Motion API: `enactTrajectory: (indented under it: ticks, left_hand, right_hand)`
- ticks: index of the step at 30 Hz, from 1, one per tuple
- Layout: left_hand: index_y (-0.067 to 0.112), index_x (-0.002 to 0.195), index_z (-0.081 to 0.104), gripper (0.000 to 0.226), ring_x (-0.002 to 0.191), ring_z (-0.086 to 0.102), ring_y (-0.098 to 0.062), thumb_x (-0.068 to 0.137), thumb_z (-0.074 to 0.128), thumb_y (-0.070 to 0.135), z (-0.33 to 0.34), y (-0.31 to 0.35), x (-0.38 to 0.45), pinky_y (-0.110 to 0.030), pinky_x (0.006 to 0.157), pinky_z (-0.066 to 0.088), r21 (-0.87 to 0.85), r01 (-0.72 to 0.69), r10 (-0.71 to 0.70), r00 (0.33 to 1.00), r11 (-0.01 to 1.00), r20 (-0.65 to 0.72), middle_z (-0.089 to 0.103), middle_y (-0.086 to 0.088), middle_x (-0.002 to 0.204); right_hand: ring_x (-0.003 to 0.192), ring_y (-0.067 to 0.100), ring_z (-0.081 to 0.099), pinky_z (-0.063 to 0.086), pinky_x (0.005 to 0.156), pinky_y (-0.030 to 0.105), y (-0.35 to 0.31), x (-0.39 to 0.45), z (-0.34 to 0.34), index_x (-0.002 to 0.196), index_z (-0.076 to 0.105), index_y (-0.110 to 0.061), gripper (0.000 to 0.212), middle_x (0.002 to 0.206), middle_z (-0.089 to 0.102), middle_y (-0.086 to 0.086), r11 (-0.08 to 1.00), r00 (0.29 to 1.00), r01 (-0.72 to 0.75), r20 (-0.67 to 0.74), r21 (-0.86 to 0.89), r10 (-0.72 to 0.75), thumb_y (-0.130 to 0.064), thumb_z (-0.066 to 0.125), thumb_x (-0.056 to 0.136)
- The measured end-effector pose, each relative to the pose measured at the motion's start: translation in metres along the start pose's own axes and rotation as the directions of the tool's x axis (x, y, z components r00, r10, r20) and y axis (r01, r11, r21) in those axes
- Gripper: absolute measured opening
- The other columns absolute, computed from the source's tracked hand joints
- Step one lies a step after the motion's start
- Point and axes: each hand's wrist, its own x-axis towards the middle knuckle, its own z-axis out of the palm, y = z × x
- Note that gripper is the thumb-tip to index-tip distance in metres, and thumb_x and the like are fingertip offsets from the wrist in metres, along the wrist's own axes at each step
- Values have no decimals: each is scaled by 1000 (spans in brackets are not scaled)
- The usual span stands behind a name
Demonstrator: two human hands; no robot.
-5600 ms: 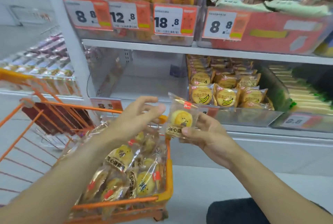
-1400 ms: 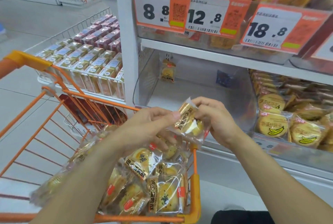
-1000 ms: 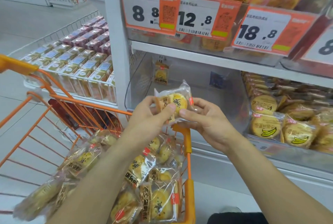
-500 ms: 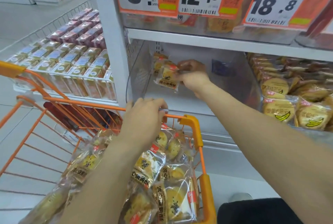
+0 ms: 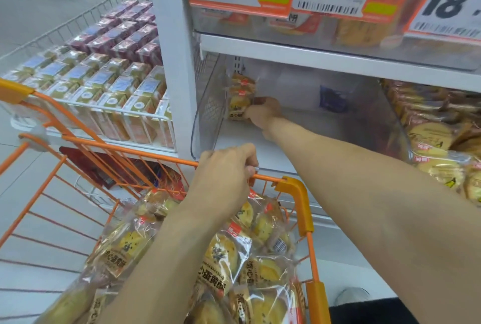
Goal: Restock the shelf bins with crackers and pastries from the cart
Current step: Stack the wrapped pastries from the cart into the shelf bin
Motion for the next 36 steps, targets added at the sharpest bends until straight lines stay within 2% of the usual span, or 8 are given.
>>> enactTrajectory:
  ticks: [3, 6, 12, 15, 20, 26, 30, 36]
  left_hand:
    - [22, 98, 60, 9, 91, 56, -17, 100, 52, 19, 0, 0, 0, -29, 77, 27, 8, 4, -4, 1000, 1000, 9, 59, 11, 78]
    - [23, 99, 58, 9, 92, 56, -17, 101, 50, 20, -1, -1, 0, -28, 78, 26, 9, 1, -2, 1000, 1000, 25, 65, 9, 83]
    - [24, 103, 61, 13, 95, 59, -21, 101, 49, 21, -2, -2, 0, -32, 87, 39, 1, 0, 0, 996, 1000, 92, 71, 3, 91]
    - [22, 119, 63, 27, 91, 54, -16, 102, 44, 14, -13, 2, -5, -27, 83, 43, -69, 36, -28, 993, 997, 116, 65, -1, 110]
    - [19, 110, 65, 37, 98, 59, -17, 89, 43, -3, -38, 8, -24, -33, 88, 49, -147, 1, -6, 999, 989, -31, 65, 1, 109]
    - [18, 105, 57, 24, 78, 63, -23, 94, 48, 37, -31, -12, -55, -40, 73, 54, 164, 145, -168, 977, 976, 135, 68, -2, 88]
    - [12, 129, 45, 69, 91, 60, -25, 88, 49, 67, -21, -7, -69, -31, 70, 42, 294, 160, -232, 945, 942, 230, 64, -7, 97]
    - [18, 140, 24, 97, 104, 57, -23, 71, 66, 70, -11, -7, -85, -39, 86, 52, 336, 95, -216, 914, 937, 343, 59, -3, 118]
  right_hand:
    - [75, 17, 58, 42, 57, 19, -3, -1, -2, 82, 64, -11, 14, 79, 63, 2, 998, 1000, -2, 18, 62, 1, 2, 63, 79]
    - [81, 25, 63, 54, 67, 29, -3, 0, -9, 79, 63, -8, 19, 82, 65, 9, 987, 997, -64, 55, 146, 56, 9, 59, 73]
    - [69, 26, 64, 56, 64, 35, -22, -17, -30, 75, 64, -8, 14, 71, 64, 8, 997, 990, -42, -128, 58, 50, -2, 57, 85]
    - [66, 20, 64, 59, 62, 29, -36, -63, -48, 97, 68, -8, 14, 77, 67, 5, 989, 994, 75, -88, 129, -64, 0, 58, 91]
    - [64, 20, 65, 61, 62, 34, -35, -162, -74, 87, 65, -9, 16, 75, 64, 10, 923, 914, 375, 134, 86, -384, 7, 66, 88]
    - [86, 6, 58, 49, 77, 24, 6, -214, -75, 102, 68, -17, 12, 95, 65, -5, 543, 698, 715, 490, -441, -521, -20, 67, 90]
    - [103, 25, 60, 51, 85, 43, 29, -223, -62, 120, 55, -17, 30, 112, 61, 4, 352, 750, 655, 521, -668, -408, -31, 53, 94]
    - [98, 31, 64, 44, 69, 36, 29, -234, -45, 129, 45, -15, 40, 108, 67, 8, 325, 813, 563, 438, -760, -385, -32, 54, 94]
